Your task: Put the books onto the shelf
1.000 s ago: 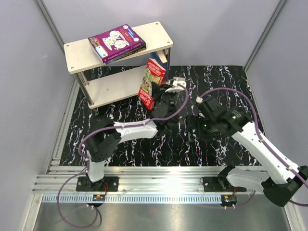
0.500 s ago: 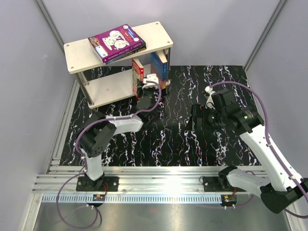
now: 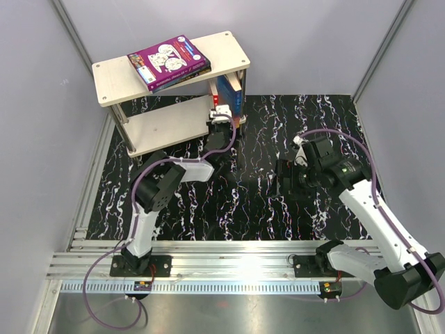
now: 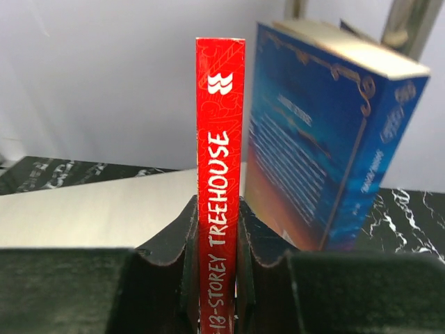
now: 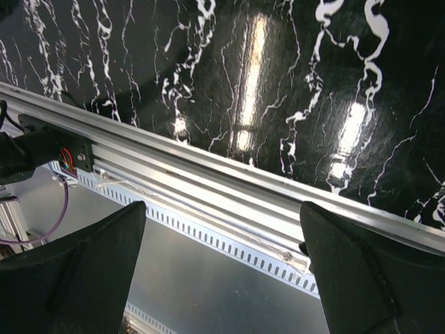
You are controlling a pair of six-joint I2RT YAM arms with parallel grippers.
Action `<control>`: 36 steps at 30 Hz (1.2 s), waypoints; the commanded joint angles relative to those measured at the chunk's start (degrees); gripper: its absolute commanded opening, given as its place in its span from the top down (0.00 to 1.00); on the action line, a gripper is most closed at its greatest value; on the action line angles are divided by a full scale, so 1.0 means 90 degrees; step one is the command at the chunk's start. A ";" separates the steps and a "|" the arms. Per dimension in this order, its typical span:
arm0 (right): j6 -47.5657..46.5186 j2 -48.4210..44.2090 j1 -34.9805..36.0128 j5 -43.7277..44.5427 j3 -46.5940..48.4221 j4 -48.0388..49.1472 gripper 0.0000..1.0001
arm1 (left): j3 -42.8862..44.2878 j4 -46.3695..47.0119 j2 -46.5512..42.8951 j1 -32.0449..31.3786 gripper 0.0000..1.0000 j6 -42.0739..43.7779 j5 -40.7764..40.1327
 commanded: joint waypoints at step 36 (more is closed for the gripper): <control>0.0457 -0.0429 -0.0084 -0.0968 -0.1645 0.1083 0.00 | 0.1322 0.2857 0.1507 0.0246 0.91 -0.0080 0.0955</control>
